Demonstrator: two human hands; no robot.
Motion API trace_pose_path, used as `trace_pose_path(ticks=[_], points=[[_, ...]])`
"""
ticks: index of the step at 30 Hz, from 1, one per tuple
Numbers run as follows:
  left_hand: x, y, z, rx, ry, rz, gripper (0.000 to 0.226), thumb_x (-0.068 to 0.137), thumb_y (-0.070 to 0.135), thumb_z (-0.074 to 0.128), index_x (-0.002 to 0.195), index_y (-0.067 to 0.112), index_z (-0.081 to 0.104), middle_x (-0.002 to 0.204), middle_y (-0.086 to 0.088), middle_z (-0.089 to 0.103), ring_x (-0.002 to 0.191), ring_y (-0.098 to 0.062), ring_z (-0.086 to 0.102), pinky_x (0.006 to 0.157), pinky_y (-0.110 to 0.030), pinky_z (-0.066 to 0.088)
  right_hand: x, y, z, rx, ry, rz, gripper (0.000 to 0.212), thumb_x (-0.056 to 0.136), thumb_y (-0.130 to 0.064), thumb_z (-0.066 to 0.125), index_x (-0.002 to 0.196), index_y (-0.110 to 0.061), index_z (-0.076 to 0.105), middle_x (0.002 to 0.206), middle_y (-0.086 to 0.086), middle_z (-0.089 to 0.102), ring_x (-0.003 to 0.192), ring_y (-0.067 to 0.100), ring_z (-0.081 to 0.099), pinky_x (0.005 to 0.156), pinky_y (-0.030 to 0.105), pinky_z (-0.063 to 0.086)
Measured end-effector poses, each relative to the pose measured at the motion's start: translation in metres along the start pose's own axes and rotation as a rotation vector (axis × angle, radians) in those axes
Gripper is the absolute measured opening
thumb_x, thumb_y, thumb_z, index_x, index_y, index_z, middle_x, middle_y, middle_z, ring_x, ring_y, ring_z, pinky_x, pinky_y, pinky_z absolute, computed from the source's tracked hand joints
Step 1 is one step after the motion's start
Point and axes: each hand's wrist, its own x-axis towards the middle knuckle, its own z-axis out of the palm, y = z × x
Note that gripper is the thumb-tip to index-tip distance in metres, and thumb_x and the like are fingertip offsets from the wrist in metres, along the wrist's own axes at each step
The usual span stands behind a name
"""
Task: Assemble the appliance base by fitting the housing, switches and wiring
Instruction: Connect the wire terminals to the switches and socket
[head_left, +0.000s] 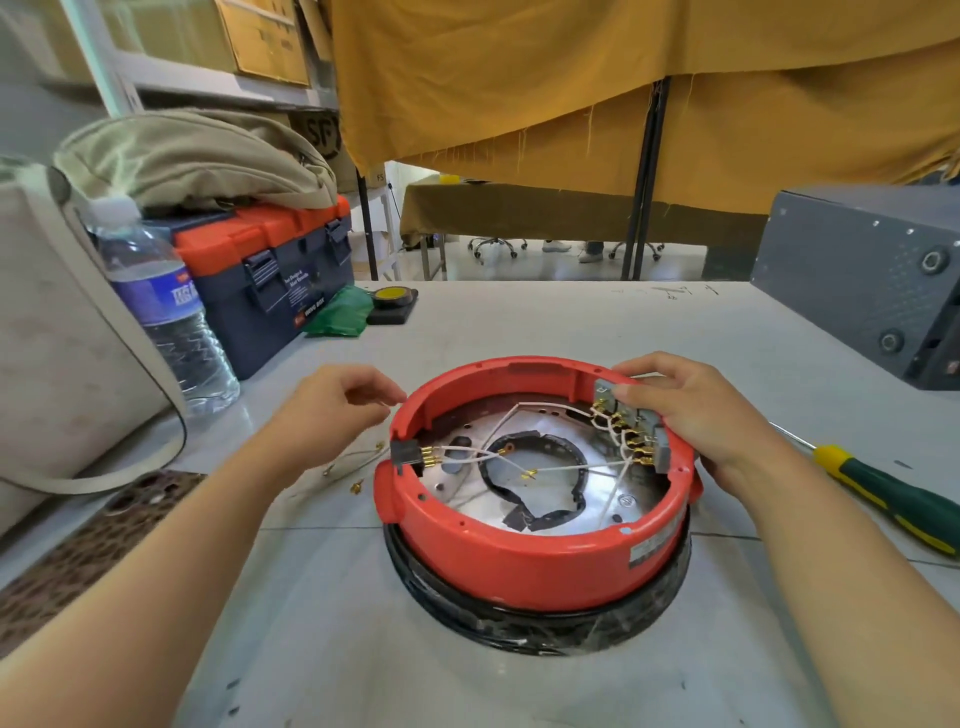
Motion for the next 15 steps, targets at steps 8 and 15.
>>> trace_pose_path(ticks=[8,15], points=[[-0.005,-0.041,0.005,0.098,0.084,-0.079,0.004,0.075,0.022,0.075,0.073,0.023,0.071,0.069,0.005,0.067,0.063,-0.006,0.057,0.060,-0.021,0.040,0.003,0.003,0.000,-0.001,0.002,0.017,0.015,0.084,-0.010,0.067,0.098,-0.016,0.068,0.085,0.002,0.076,0.071,0.020,0.071,0.074,0.037,0.055],[-0.004,-0.037,0.007,0.263,0.027,-0.016,0.014,0.082,0.021,0.069,0.068,0.021,0.068,0.070,0.008,0.062,0.064,-0.003,0.052,0.054,-0.013,0.035,0.001,0.001,0.000,-0.021,0.006,0.019,0.016,0.085,-0.010,0.066,0.099,-0.017,0.068,0.089,0.005,0.075,0.082,0.031,0.070,0.085,0.050,0.054]])
